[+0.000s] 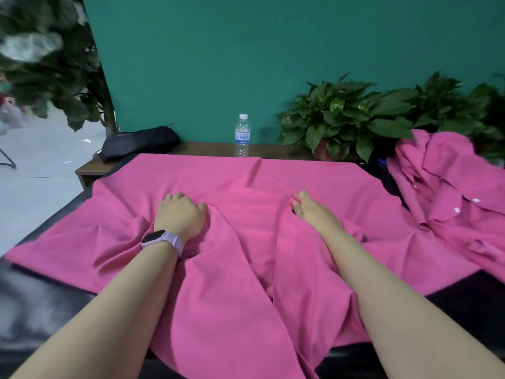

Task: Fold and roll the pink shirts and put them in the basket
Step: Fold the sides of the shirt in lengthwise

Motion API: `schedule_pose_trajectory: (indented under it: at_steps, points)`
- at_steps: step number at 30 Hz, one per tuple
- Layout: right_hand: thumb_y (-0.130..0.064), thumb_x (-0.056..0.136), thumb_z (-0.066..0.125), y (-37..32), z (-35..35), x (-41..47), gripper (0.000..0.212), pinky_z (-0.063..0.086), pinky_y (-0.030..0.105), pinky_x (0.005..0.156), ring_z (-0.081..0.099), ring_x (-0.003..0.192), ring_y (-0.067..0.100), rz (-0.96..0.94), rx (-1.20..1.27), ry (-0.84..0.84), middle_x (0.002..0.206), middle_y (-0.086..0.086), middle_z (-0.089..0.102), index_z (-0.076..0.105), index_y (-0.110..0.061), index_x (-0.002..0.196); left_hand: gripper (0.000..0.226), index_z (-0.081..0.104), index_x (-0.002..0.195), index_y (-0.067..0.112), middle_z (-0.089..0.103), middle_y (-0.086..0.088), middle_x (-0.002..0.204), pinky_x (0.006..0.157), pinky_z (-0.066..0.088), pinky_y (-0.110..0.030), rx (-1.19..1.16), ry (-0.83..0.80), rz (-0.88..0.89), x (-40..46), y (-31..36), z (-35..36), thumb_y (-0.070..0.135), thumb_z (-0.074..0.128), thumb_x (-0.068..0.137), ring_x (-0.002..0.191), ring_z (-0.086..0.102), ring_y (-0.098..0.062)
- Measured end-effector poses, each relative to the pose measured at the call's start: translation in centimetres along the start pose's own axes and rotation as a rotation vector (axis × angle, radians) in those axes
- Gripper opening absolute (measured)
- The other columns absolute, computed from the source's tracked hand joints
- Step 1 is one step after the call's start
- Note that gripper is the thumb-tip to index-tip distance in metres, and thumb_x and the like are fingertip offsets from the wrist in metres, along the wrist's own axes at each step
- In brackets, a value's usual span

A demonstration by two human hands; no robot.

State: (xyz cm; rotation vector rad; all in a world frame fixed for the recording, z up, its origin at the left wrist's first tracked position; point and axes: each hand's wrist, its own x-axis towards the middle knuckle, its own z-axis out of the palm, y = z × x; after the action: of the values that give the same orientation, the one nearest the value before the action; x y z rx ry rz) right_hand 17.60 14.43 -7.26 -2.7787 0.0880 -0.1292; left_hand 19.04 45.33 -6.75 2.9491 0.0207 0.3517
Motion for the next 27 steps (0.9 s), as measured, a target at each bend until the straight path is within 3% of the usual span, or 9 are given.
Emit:
schedule_pose_trajectory:
  at_steps: [3,6,11,17,21,27]
  points:
    - [-0.038,0.107,0.032,-0.3,-0.1,-2.5,0.03,0.047,0.045,0.094,0.06,0.117,0.038,0.003,-0.003,0.005,0.137,0.015,0.06,0.039,-0.01,0.117,0.055,0.063,0.119,-0.005,0.056,-0.019,0.129,0.108,0.035,-0.045,-0.003,-0.016,-0.013,-2.0,0.0,-0.5,0.04,0.034,0.103,0.123,0.046,-0.038]
    - [-0.038,0.108,0.031,-0.5,-0.5,-5.0,0.032,0.041,0.04,0.076,0.062,0.105,0.04,0.013,-0.022,0.006,0.117,0.021,0.064,0.04,-0.009,0.118,0.053,0.063,0.117,-0.004,0.057,-0.018,0.127,0.108,0.035,-0.045,-0.012,-0.014,-0.022,-4.6,-0.2,-1.2,0.039,0.034,0.103,0.122,0.046,-0.037]
    - [-0.037,0.108,0.032,-1.2,-1.1,-10.0,0.03,0.047,0.044,0.085,0.062,0.109,0.042,-0.024,-0.005,0.044,0.125,0.02,0.064,0.043,-0.01,0.115,0.05,0.063,0.113,-0.003,0.057,-0.017,0.126,0.107,0.036,-0.044,-0.028,0.0,-0.026,-9.3,-0.8,-2.5,0.038,0.036,0.103,0.123,0.046,-0.036]
    - [-0.037,0.108,0.031,-1.5,-1.6,-15.9,0.027,0.048,0.046,0.083,0.062,0.102,0.039,-0.069,0.027,0.09,0.115,0.019,0.066,0.043,-0.012,0.109,0.048,0.063,0.113,-0.003,0.057,-0.017,0.127,0.109,0.034,-0.044,-0.042,0.014,-0.029,-14.1,-1.3,-3.8,0.036,0.037,0.103,0.125,0.045,-0.036]
    - [-0.037,0.109,0.03,-1.4,-1.6,-19.1,0.022,0.037,0.04,0.072,0.062,0.096,0.037,-0.098,0.002,0.103,0.105,0.015,0.065,0.037,-0.017,0.102,0.047,0.064,0.112,-0.003,0.057,-0.018,0.127,0.112,0.031,-0.044,-0.077,0.024,-0.018,-16.8,-1.7,-4.3,0.034,0.038,0.104,0.129,0.045,-0.038]
    - [-0.036,0.109,0.031,-1.3,-1.5,-22.2,0.032,0.044,0.043,0.082,0.061,0.104,0.039,-0.091,0.003,0.129,0.117,0.019,0.065,0.046,-0.009,0.117,0.042,0.066,0.095,-0.001,0.059,-0.015,0.11,0.106,0.036,-0.046,-0.114,0.068,0.024,-19.3,-2.2,-4.6,0.032,0.041,0.102,0.115,0.051,-0.037]
